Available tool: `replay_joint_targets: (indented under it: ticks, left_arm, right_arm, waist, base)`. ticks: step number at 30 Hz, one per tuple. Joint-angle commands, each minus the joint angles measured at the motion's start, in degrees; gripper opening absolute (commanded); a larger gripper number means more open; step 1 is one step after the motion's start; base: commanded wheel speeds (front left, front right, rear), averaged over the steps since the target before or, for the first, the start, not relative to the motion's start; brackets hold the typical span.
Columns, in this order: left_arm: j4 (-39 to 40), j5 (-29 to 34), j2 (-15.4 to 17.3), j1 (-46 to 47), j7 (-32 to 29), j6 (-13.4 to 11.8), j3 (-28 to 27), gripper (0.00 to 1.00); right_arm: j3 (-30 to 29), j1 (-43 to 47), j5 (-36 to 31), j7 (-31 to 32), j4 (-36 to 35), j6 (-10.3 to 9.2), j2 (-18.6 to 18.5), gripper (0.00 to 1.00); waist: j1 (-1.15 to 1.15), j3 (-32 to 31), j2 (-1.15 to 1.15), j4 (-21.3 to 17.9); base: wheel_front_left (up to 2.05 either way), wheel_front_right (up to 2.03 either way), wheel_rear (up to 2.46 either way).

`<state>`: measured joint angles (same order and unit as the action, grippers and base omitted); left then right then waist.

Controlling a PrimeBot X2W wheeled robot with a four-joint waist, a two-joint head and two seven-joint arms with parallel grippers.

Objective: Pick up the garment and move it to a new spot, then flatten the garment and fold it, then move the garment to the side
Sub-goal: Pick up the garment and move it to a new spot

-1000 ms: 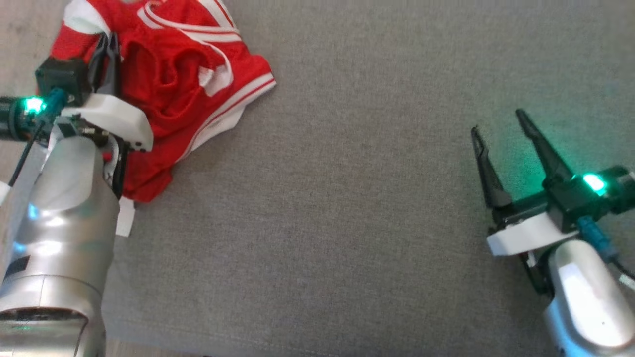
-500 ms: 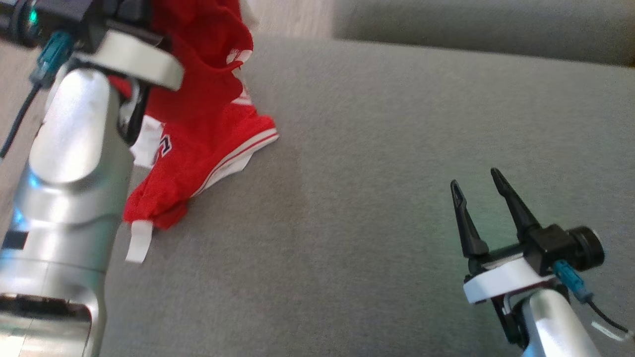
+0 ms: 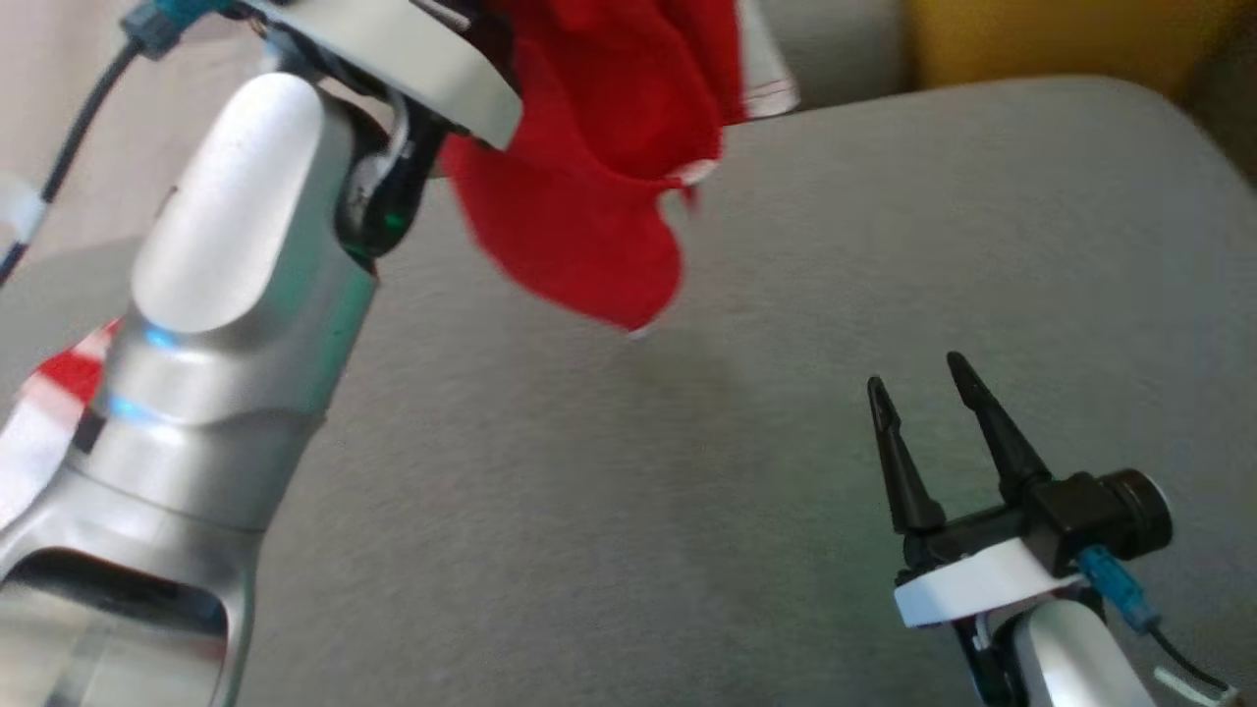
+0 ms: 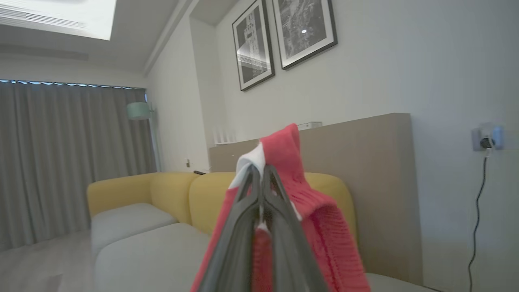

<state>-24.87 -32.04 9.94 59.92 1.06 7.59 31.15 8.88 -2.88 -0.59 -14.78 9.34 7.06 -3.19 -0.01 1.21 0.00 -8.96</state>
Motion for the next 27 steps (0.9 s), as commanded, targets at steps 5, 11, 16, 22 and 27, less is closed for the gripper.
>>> replay_joint_targets:
  ticks: [5,11,16,22,27]
  left_arm:
    - [-3.07,-1.87,-0.39,-0.86,1.19,-0.11,-0.33,0.0]
    - [-15.05,-1.43,-2.32,-7.77,6.7,-0.11,5.31,0.0]
    - [-24.29,-1.59,-3.49,-12.62,12.82,-1.14,4.53,1.0]
    - [-18.59,1.92,-4.01,-19.15,13.9,-5.74,-1.49,1.0]
    - [-7.83,5.42,-5.06,-30.79,13.92,-6.49,-8.81,1.0]
  right_arm:
    - [2.9,-0.8,0.16,-0.22,-1.85,0.43,0.29,1.0]
    - [3.17,-1.42,2.93,-0.22,-1.86,0.43,0.3,1.0]
    - [4.29,-3.1,4.37,-0.22,-2.42,0.43,0.31,1.0]
    - [3.34,-3.64,4.5,-0.22,-1.94,0.43,0.31,1.0]
    - [2.47,-2.5,3.63,-0.22,-0.89,0.43,0.31,1.0]
  waist:
    - [0.01,0.83,0.0,-12.74]
    - [0.01,4.99,0.0,-15.7]
    - [0.01,8.04,0.0,-15.28]
    - [0.01,8.0,0.0,-10.25]
    - [0.01,4.58,0.0,-4.5]
  base:
    - [0.0,0.0,0.0]
    - [0.0,0.0,0.0]
    - [0.0,0.0,0.0]
    - [0.0,0.0,0.0]
    - [0.0,0.0,0.0]
